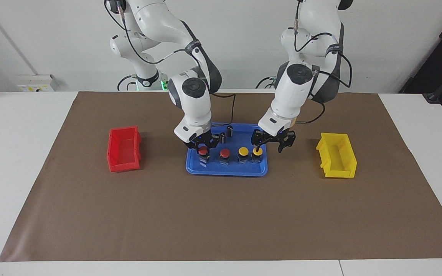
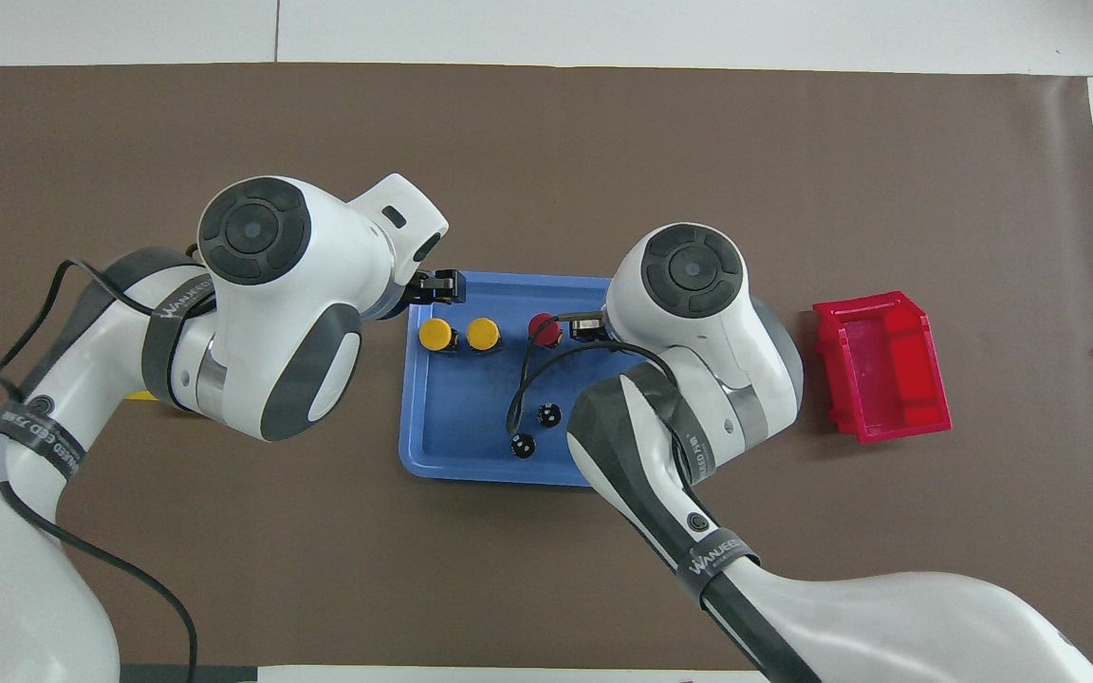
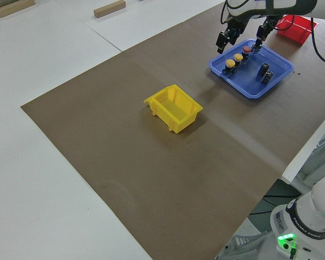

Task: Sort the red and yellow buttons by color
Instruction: 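Drop the red button into the red bin while the left gripper grasps a yellow button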

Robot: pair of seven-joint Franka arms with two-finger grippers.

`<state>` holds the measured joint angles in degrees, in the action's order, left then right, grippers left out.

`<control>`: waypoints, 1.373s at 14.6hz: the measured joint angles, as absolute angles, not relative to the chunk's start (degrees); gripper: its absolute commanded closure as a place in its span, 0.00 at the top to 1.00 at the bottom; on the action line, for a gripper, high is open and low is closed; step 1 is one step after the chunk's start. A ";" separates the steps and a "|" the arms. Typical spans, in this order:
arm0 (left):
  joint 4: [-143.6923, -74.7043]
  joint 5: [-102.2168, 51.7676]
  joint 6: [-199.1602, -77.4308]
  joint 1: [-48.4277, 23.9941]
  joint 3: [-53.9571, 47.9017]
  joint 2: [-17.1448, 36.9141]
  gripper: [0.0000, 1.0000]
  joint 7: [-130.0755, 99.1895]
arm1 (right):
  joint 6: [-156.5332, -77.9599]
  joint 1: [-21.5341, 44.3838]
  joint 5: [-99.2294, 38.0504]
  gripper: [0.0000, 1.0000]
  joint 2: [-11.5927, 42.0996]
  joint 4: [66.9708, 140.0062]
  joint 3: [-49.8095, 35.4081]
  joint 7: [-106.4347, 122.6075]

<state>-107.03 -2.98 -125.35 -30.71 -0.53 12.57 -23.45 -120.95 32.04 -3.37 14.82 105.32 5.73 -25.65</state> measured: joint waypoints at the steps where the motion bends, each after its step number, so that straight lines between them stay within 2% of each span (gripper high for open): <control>1: -107.50 -2.97 -125.54 -30.98 -0.51 12.82 0.70 -23.59 | -118.05 30.02 -3.36 0.16 12.70 104.35 5.83 -23.50; 3: -109.29 -2.97 -125.97 -31.48 -0.50 12.87 0.70 -23.59 | -110.78 24.47 -3.38 0.16 6.76 104.18 5.99 -15.88; 5: -110.76 -2.98 -126.31 -32.30 -0.50 12.85 0.70 -23.69 | -106.72 17.83 -3.40 0.16 0.32 107.43 6.21 -6.37; 7: -111.40 -2.98 -126.65 -32.88 -0.50 12.81 0.68 -24.30 | -105.75 9.64 -3.41 0.16 -5.06 113.55 6.44 5.21; 9: -111.66 -2.98 -126.98 -33.07 -0.50 12.77 0.63 -24.61 | -106.90 2.68 -3.44 0.16 -8.29 120.08 6.69 14.15; 13: -112.02 -2.98 -128.71 -33.05 -0.16 12.70 0.61 -24.66 | -113.87 1.79 -3.07 0.16 -9.91 128.99 6.12 16.03; 15: -112.61 -2.98 -129.59 -32.94 0.04 12.70 0.55 -24.66 | -116.65 2.30 -1.89 0.16 -9.73 131.12 5.68 16.03; 16: -112.97 -2.97 -130.02 -32.82 0.08 12.71 0.45 -24.66 | -117.83 2.40 -1.02 0.16 -9.60 132.02 5.68 16.03; 17: -113.22 -2.98 -130.24 -32.74 0.09 12.72 0.19 -24.66 | -119.15 2.40 -0.17 0.16 -9.43 132.89 5.69 16.03; 18: -113.34 -2.98 -130.31 -32.71 0.11 12.72 0.03 -24.66 | -120.65 2.40 0.40 0.16 -9.13 133.58 5.70 16.03; 20: -113.35 -2.98 -130.32 -32.69 0.15 12.72 0.01 -24.94 | -122.52 2.41 0.74 0.16 -8.17 134.27 5.70 16.03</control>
<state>-113.35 -2.98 -130.32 -32.69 0.15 12.72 -24.94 -122.52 2.41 0.74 -8.17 134.27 5.70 16.03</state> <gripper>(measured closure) 0.590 0.590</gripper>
